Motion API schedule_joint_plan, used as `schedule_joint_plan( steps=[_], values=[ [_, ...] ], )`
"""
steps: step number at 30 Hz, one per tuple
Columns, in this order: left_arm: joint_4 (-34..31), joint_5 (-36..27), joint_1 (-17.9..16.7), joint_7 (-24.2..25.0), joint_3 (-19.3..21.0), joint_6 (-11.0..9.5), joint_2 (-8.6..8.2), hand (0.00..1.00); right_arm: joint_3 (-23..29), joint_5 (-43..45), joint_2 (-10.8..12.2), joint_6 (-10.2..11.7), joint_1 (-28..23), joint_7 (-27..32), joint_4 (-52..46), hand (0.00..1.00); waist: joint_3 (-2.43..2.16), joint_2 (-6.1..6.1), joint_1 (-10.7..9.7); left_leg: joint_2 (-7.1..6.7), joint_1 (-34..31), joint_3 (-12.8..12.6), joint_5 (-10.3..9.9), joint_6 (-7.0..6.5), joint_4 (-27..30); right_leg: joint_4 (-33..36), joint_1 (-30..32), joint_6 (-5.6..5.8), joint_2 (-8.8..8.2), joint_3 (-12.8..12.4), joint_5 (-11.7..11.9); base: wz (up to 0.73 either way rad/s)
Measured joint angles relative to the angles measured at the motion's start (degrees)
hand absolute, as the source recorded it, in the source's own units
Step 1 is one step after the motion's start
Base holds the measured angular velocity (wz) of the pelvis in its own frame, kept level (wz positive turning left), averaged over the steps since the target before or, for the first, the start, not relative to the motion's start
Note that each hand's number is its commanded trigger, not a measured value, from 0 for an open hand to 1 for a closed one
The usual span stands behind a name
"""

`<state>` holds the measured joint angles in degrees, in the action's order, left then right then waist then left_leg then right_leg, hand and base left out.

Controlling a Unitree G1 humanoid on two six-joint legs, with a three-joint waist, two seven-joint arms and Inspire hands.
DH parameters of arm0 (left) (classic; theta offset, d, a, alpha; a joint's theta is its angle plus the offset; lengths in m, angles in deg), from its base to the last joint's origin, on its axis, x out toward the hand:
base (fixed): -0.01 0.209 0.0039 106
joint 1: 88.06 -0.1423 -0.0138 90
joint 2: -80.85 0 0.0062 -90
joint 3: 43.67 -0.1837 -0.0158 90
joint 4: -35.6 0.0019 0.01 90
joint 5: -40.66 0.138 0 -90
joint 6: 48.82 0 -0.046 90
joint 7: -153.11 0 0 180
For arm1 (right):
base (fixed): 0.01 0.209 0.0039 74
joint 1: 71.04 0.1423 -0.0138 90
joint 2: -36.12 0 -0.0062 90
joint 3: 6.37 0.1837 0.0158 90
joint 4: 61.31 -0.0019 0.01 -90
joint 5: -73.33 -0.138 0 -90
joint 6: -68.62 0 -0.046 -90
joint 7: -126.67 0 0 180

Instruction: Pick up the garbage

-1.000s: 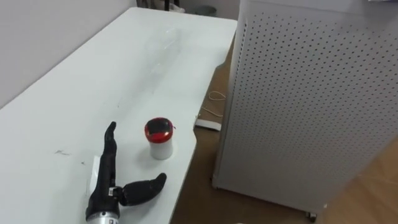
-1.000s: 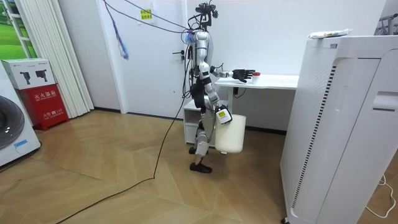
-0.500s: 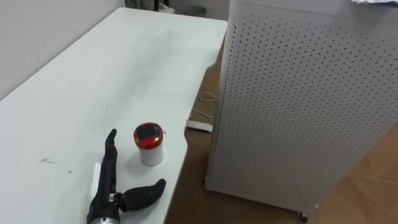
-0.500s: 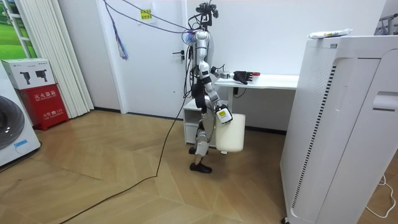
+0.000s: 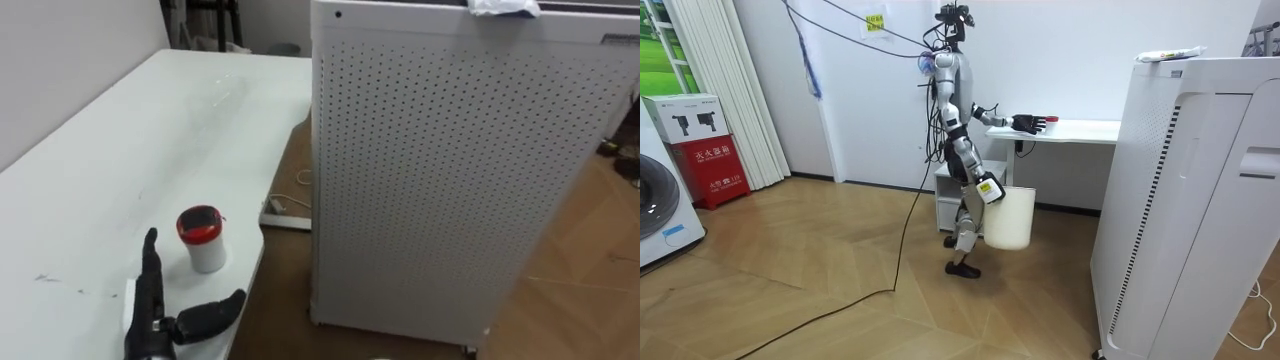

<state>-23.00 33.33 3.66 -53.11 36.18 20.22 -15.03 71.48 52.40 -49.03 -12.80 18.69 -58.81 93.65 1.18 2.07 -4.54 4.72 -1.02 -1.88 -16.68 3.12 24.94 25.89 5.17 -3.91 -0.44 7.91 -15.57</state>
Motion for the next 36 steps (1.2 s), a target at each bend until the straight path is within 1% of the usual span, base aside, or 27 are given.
schedule_joint_plan(
  steps=[2,5,6,9,11,13,16,19,21,24,26,27,28,31,32,36],
  values=[
    [0.78,-0.7,0.76,-0.32,-0.18,-0.01,0.0,0.0,-0.07,0.02,-0.01,0.0,-0.05,0.59,0.0,1.0,-0.02,0.08,-0.08,-0.12,0.92,-0.08,0.26,0.47,-1.81,-0.21,0.03,0.16,-0.02,-0.19,0.18,0.0],
    [2.0,-1.37,1.99,-0.75,-0.31,0.0,-0.29,0.0,-0.14,0.12,-0.01,0.0,-0.17,1.18,0.0,1.0,-0.06,0.21,-0.06,-0.35,1.59,-0.49,0.31,0.53,-2.77,-0.58,-0.03,0.6,-0.06,-0.68,0.66,-0.07],
    [2.34,-1.84,2.43,-0.84,-0.3,0.0,-0.39,0.0,-0.27,0.14,0.02,0.01,-0.26,1.18,-0.01,1.0,-0.17,0.15,-0.05,-0.32,1.51,-0.58,0.33,0.48,-2.82,-1.27,-0.15,0.7,0.04,-0.78,1.14,-0.09],
    [3.39,-2.16,3.76,-1.65,-0.3,-0.01,-0.5,0.0,-0.5,0.1,0.03,0.02,-0.32,1.15,-0.29,1.0,-0.2,0.2,-0.08,-0.58,1.36,-1.35,0.49,0.21,-3.18,-1.4,0.11,1.04,-0.09,-1.64,1.71,-0.12],
    [4.45,-2.31,4.84,-1.93,-0.3,0.12,-0.49,0.0,-0.7,-0.06,0.07,0.01,-0.55,1.16,-0.32,1.0,-0.22,0.24,-0.21,-0.77,1.39,-1.45,0.49,0.17,-3.27,-1.4,0.17,1.18,-0.23,-1.8,1.79,-0.07],
    [4.65,-3.3,5.59,-2.0,-0.22,0.32,-0.47,0.0,-0.69,-0.05,0.07,-0.02,-0.66,1.2,-0.71,1.0,-0.26,0.28,-0.2,-0.88,1.22,-2.04,0.65,-0.12,-3.53,-1.34,0.72,1.31,-0.33,-2.22,1.88,-0.09],
    [5.68,-4.66,7.16,-2.22,-0.1,0.63,-0.44,0.0,-0.69,-0.02,0.26,-0.05,-0.73,1.16,-0.89,1.0,-0.26,0.28,-0.35,-0.92,1.22,-2.7,0.71,-0.22,-3.8,-1.37,0.92,1.39,-0.47,-2.36,2.01,-0.05],
    [6.66,-6.78,8.59,-2.2,-0.1,0.96,-0.41,0.0,-0.8,-0.04,0.29,-0.13,-0.88,1.16,-0.89,1.0,-0.39,0.05,-0.46,-0.94,1.37,-2.83,0.77,-0.32,-4.3,-1.98,0.83,1.56,-0.27,-2.8,2.28,-0.05],
    [6.98,-8.61,9.64,-2.12,-0.07,1.15,-0.39,0.0,-1.0,0.24,0.31,-0.82,-0.76,1.17,-0.91,1.0,-0.44,-0.19,-0.55,-0.94,1.2,-2.97,0.82,-0.4,-4.36,-2.48,0.85,1.66,-0.23,-2.93,2.62,-0.04],
    [7.94,-9.54,10.89,-1.88,-0.07,1.41,-0.34,0.0,-1.3,0.18,0.33,-1.14,-0.84,1.23,-0.92,1.0,-0.46,-0.35,-0.62,-1.03,1.22,-3.1,0.94,-0.61,-4.89,-3.2,0.83,1.88,-0.21,-3.13,2.95,-0.01],
    [8.44,-9.98,11.86,-1.9,-0.08,1.75,-0.33,0.56,-1.49,-0.04,0.33,-1.14,-0.83,1.26,-1.28,1.0,-0.41,-0.41,-0.76,-1.19,1.14,-3.1,1.07,-0.83,-5.26,-3.47,0.91,2.02,-0.33,-3.13,3.09,0.0],
    [8.79,-10.08,12.35,-1.91,-0.08,2.04,-0.31,0.93,-1.88,-0.22,0.34,-1.14,-0.81,1.48,-1.33,1.0,-0.41,-0.47,-0.93,-1.27,1.12,-3.1,1.1,-0.87,-5.29,-3.67,0.85,2.11,-0.38,-3.15,3.14,0.0],
    [8.85,-10.13,12.47,-1.92,-0.08,2.19,-0.29,1.0,-2.11,-0.3,0.34,-1.14,-0.82,1.57,-1.33,1.0,-0.42,-0.53,-1.03,-1.28,1.06,-3.12,1.1,-0.88,-5.31,-3.83,0.85,2.17,-0.38,-3.17,3.19,0.0],
    [8.85,-10.57,12.96,-2.32,0.1,2.17,0.07,1.0,-2.36,-1.17,0.39,-1.2,-0.87,1.58,-1.46,1.0,-0.41,-0.74,-1.31,-1.38,0.44,-3.48,1.22,-1.08,-5.34,-4.25,1.28,2.37,-0.44,-3.23,3.46,0.0],
    [8.93,-10.59,13.12,-2.38,1.04,2.17,0.12,1.0,-2.36,-1.37,0.39,-1.21,-0.86,1.59,-1.47,1.0,-0.46,-0.84,-1.31,-1.46,0.15,-3.58,1.29,-1.2,-5.43,-4.23,1.65,2.45,-0.45,-3.28,3.54,0.0],
    [10.46,-10.79,13.96,-2.4,2.34,2.29,1.58,1.0,-2.37,-1.8,0.39,-1.2,-0.9,1.65,-1.42,1.0,-0.32,-1.22,-1.44,-1.59,-0.1,-3.66,1.4,-1.39,-5.68,-4.53,1.81,2.64,-0.5,-3.22,3.73,0.0]
  ],
)
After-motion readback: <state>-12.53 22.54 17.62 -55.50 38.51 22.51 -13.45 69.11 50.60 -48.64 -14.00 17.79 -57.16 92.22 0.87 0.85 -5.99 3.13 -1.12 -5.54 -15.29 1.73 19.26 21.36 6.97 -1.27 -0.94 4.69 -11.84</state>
